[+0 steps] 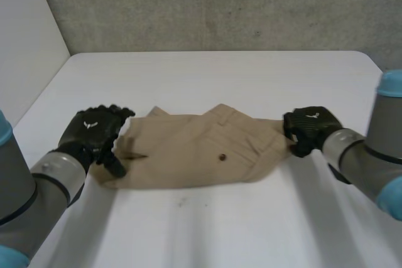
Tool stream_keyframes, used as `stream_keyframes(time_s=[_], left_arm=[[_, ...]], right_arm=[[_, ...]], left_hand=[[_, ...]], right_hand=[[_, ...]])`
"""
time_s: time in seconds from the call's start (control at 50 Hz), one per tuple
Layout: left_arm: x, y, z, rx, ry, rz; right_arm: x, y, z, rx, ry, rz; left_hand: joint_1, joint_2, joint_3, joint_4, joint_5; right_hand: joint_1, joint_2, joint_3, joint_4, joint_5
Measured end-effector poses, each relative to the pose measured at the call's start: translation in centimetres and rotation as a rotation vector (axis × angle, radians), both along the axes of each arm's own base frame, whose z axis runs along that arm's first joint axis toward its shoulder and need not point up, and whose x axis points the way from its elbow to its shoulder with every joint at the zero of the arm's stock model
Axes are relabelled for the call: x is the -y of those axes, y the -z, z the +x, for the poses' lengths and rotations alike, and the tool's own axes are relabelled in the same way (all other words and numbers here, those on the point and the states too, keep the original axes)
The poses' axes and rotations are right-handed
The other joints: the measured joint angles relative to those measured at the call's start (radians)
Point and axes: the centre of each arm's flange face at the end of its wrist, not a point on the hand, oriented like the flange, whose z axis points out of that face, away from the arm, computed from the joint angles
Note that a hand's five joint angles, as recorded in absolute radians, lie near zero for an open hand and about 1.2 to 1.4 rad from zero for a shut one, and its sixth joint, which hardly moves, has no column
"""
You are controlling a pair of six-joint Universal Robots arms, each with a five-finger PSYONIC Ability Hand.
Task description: Fold the shorts.
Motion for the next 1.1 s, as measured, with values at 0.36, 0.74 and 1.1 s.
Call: stream_keyframes(time_s=[0.36, 0.74, 1.1], left_arm=[[-3.0, 3.9, 1.3, 0.129, 0.027, 0.119], [-1.3, 6.2, 0.7, 0.127, 0.023, 0.114], [0.2, 7.3, 0.1, 0.169, 0.045, 0.055]], right_arm=[[0.6, -0.6, -4.2, -0.161, 0.049, -0.071], [1.6, -8.8, 4.1, -0.112, -0.213, -0.198], [4.5, -1.5, 10.6, -0.006, -0.430, 0.038]], left_hand=[[0.050, 0.023, 0.025, 0.024, 0.021], [0.245, 0.229, 0.233, 0.233, 0.235], [0.337, 0.311, 0.314, 0.315, 0.314]], right_hand=[[-0.688, -0.841, -0.852, -0.854, -0.829], [-0.701, -0.854, -0.879, -0.883, -0.859], [-0.683, -0.837, -0.840, -0.853, -0.820]])
